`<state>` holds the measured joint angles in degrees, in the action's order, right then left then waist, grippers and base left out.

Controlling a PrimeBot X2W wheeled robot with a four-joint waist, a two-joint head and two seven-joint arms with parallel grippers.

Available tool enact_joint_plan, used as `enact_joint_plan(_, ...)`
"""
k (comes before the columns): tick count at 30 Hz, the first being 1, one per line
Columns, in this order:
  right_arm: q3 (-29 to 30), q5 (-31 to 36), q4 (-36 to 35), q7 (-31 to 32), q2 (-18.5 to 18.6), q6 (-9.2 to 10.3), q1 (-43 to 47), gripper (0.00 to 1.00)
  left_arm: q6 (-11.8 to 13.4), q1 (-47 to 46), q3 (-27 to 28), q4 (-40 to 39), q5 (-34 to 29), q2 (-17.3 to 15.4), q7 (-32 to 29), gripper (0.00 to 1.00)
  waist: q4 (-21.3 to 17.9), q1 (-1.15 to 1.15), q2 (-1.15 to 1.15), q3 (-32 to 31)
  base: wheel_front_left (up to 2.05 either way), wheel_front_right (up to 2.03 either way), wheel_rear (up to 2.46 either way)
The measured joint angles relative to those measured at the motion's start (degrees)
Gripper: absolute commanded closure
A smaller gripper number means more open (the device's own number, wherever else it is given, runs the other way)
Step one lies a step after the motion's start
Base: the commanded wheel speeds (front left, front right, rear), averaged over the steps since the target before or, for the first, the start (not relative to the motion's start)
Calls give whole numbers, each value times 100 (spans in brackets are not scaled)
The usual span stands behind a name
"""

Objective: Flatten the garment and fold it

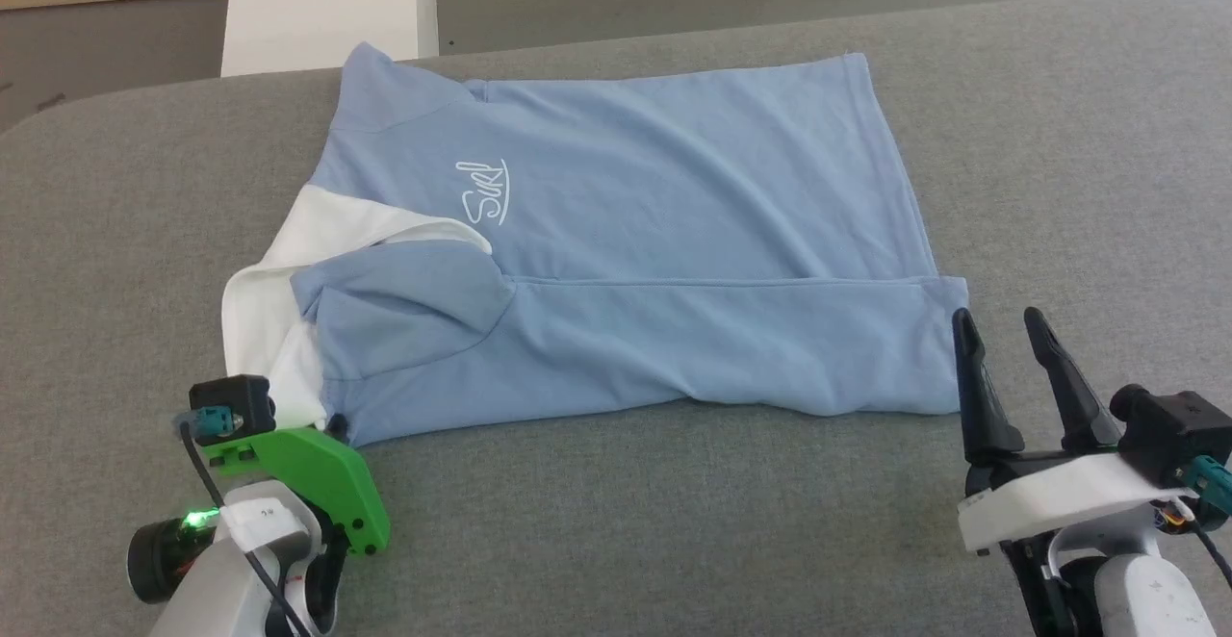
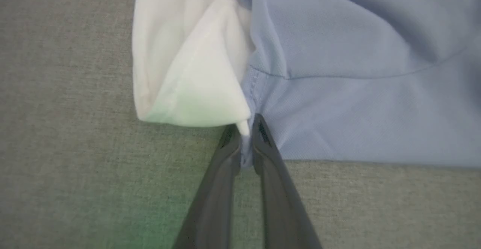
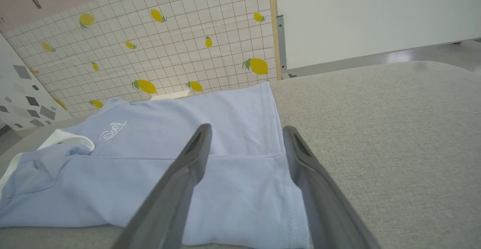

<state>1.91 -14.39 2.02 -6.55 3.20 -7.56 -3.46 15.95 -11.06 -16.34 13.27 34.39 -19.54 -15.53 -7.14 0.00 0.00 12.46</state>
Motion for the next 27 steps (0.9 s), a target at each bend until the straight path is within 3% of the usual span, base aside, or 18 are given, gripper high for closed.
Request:
enact_joint_plan(7, 495, 313, 471, 407, -21, -1, -197, 0, -24, 43, -46, -145, 0, 4, 108, 100, 72, 0, 0, 32, 0, 0, 0)
enact_joint_plan(14, 880, 233, 1406, 2250, -20, 0, -766, 0, -96, 27, -110, -169, 0, 31, 162, 100, 190, 0, 0, 86, 0, 0, 0)
enact_joint_plan(19, 912, 308, 1478, 3494, -5, 0, -919, 4, -141, 12, -146, -164, 0, 52, 235, 100, 271, 0, 0, 115, 0, 0, 0)
enact_joint_plan(21, 969, 341, 1363, 3934, 5, 0, -951, 65, -179, 9, -159, -163, 0, 60, 283, 100, 300, 0, 0, 123, 0, 0, 0)
enact_joint_plan(22, 991, 365, 1289, 4114, 8, 0, -949, 71, -181, 9, -168, -159, 0, 64, 309, 100, 312, 0, 0, 127, 0, 0, 0)
enact_joint_plan(23, 1004, 376, 1221, 4232, 10, 0, -947, 100, -183, 9, -177, -156, 0, 67, 322, 100, 322, 0, 0, 130, 0, 0, 0)
enact_joint_plan(27, 1010, 403, 855, 4426, -34, -1, -891, 100, -230, 7, -192, -145, -10, 75, 486, 100, 349, 0, 0, 125, 0, 0, 0)
